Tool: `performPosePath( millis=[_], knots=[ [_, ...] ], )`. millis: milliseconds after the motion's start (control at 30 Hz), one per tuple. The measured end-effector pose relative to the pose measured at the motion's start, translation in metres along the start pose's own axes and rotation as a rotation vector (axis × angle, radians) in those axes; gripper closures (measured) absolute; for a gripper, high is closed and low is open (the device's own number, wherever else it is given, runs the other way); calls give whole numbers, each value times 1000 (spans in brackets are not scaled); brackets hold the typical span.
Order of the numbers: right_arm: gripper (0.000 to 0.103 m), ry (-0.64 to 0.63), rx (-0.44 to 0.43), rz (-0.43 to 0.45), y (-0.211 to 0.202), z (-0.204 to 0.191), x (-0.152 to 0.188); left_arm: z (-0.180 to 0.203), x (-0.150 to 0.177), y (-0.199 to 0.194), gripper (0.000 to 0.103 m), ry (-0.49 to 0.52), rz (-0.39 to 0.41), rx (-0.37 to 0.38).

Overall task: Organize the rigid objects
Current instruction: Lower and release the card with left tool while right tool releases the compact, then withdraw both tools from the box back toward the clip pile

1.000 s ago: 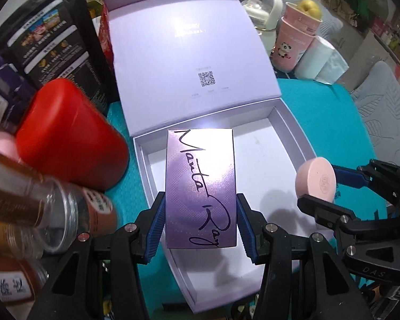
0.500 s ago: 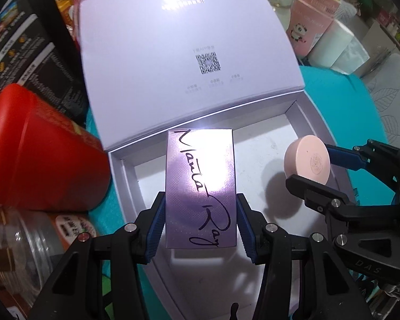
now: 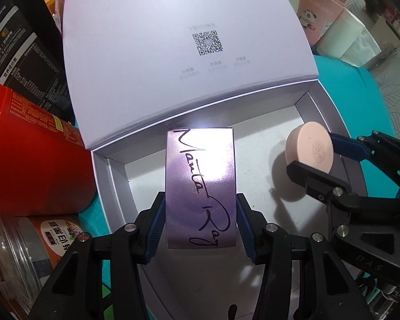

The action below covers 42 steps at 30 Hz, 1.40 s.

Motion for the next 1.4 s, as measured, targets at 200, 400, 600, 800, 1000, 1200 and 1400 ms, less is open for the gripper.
performPosePath(
  millis=[200, 400, 600, 800, 1000, 1200, 1400],
  knots=[
    [50, -7, 7, -11, -3, 1, 1, 3, 0, -3, 53, 10, 14, -22],
    [39, -21, 37, -3, -16, -1, 0, 4, 5, -3, 52, -6, -7, -17],
    [39, -12, 45, -1, -29, 1, 1, 8, 7, -10, 46, -12, 2, -9],
    [39, -15, 58, 14, -45, 1, 1, 8, 14, -27, 45, -24, 27, 3],
    [39, -25, 69, 34, -62, -5, -1, -1, 22, -52, 45, -37, 61, 6],
    [39, -7, 86, 61, -85, -13, 3, -12, 27, -78, 45, -62, 101, 12],
    [39, 12, 105, 89, -109, -19, 6, -18, 30, -99, 45, -76, 137, 16]
  ],
)
Point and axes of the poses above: each gripper's, at about its wrist camera, not at the fingertips, and y roughly the way its jaws point, z to its right, x to its underside, the point moved 6 cm from there along y, roughly the way its jaws point, and after that the axes turned 12 degrees about -y, right-handed, at the moved point
